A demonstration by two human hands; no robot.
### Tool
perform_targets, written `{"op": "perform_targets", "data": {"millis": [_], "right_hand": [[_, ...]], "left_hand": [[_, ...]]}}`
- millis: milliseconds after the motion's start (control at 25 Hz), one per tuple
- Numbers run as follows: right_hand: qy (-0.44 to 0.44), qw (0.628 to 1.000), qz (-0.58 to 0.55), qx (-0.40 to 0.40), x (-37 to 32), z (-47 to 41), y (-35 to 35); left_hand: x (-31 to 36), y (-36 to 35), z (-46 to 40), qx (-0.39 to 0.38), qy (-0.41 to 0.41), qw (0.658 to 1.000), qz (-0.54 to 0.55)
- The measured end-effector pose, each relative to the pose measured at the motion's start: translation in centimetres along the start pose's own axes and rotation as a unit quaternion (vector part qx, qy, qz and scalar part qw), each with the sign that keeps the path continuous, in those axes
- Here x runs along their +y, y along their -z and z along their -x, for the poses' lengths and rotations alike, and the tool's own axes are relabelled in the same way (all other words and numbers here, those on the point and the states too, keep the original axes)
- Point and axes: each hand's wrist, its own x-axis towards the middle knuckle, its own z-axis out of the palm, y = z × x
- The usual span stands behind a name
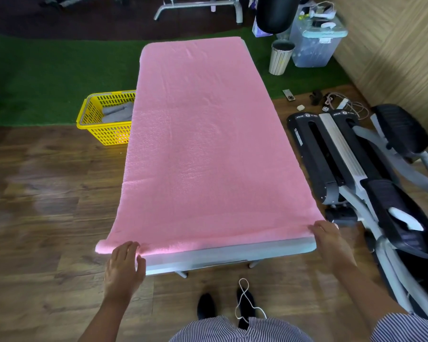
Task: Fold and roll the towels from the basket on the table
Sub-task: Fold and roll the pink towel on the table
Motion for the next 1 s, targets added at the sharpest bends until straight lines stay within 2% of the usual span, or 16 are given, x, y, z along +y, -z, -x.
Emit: {"op": "perform_targets", "data": {"millis": [200, 360, 480, 720, 880, 1000], "right_hand": [[0.017, 0.997, 0.037, 0.066, -1.2, -0.1, 1.0], [0.018, 0.996, 0.015, 0.091, -0.7, 0.2, 0.3], [0.02, 0.997, 0.013, 0.071, -0.7, -0.1, 0.2], [0.035, 0.998, 0.049, 0.032, -0.3, -1.0, 0.7], [0.031, 0.998, 0.056, 0.026, -1.0, -1.5, 1.0], [0.042, 0.998, 0.032, 0.035, -0.9, -1.5, 0.4]], "left_hand": [[0.6, 0.8, -0.1, 0.001, -0.007, 1.0, -0.025], [0.6, 0.8, -0.2, 0.001, 0.006, 0.999, -0.038], [0.6, 0.7, -0.2, 0.0, 0.001, 0.999, -0.05], [-0.6, 1.6, -0.7, -0.051, -0.033, 0.992, -0.112], [-0.1, 1.2, -1.1, 0.0, -0.022, 0.994, -0.107], [0.9, 0.4, -0.9, 0.038, -0.069, 0.995, -0.062]]}}
